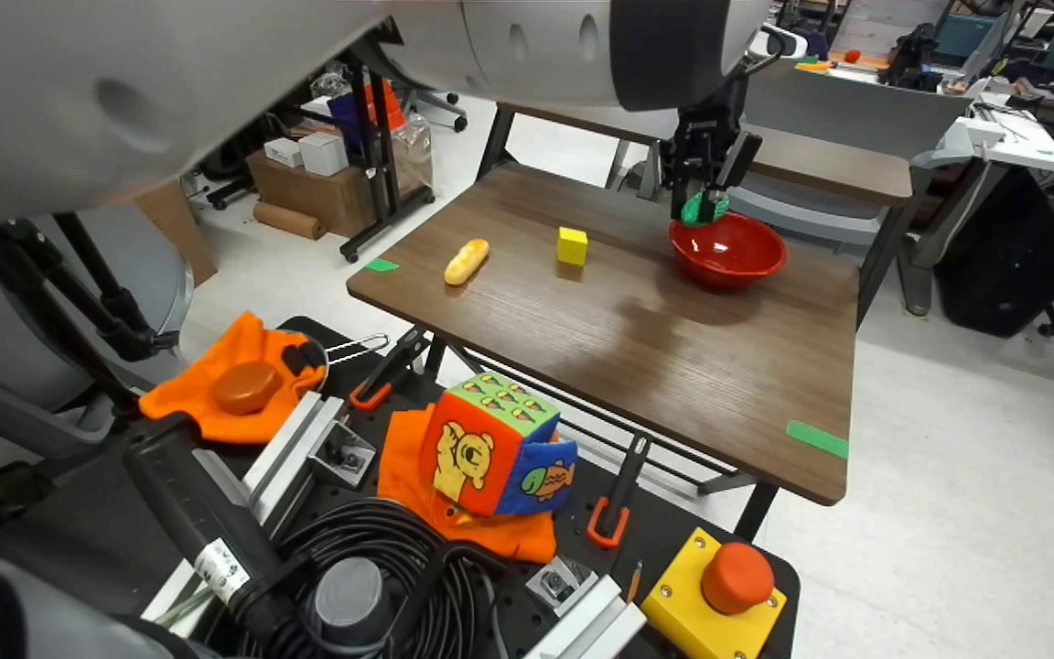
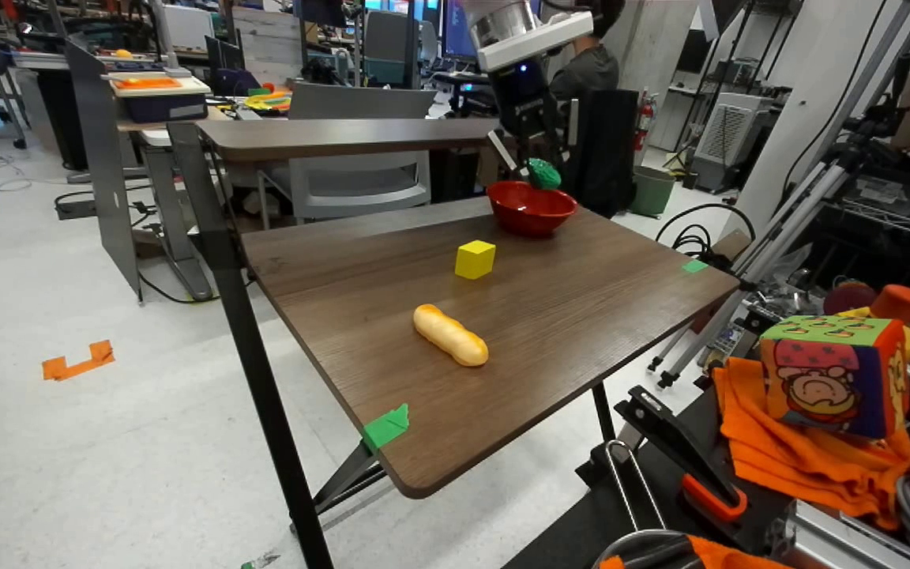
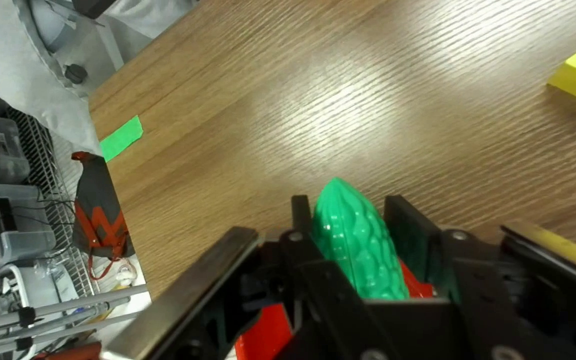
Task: Put the green object inside the orange bowl
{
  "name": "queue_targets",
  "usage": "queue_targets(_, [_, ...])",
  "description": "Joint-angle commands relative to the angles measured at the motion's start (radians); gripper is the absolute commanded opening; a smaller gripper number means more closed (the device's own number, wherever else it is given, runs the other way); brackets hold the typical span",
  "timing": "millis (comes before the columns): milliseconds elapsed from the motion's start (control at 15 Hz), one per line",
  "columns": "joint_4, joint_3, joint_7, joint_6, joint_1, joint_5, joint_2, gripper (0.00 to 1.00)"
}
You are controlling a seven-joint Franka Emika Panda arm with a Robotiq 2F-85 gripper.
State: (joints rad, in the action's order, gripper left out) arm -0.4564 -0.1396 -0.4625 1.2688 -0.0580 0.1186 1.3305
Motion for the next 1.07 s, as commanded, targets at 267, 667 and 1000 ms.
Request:
queue_targets(267, [0.036, -0.009, -0.045, -0.029, 0.018, -0.005, 0.06, 0.17])
queue_targets(667, [0.001, -0.008, -0.043, -0.017, 0.026, -0.008, 0.025, 0.17])
queue_targets(1000, [0.013, -0.008, -0.058, -0.021, 0.043, -0.013, 0.037, 0.17])
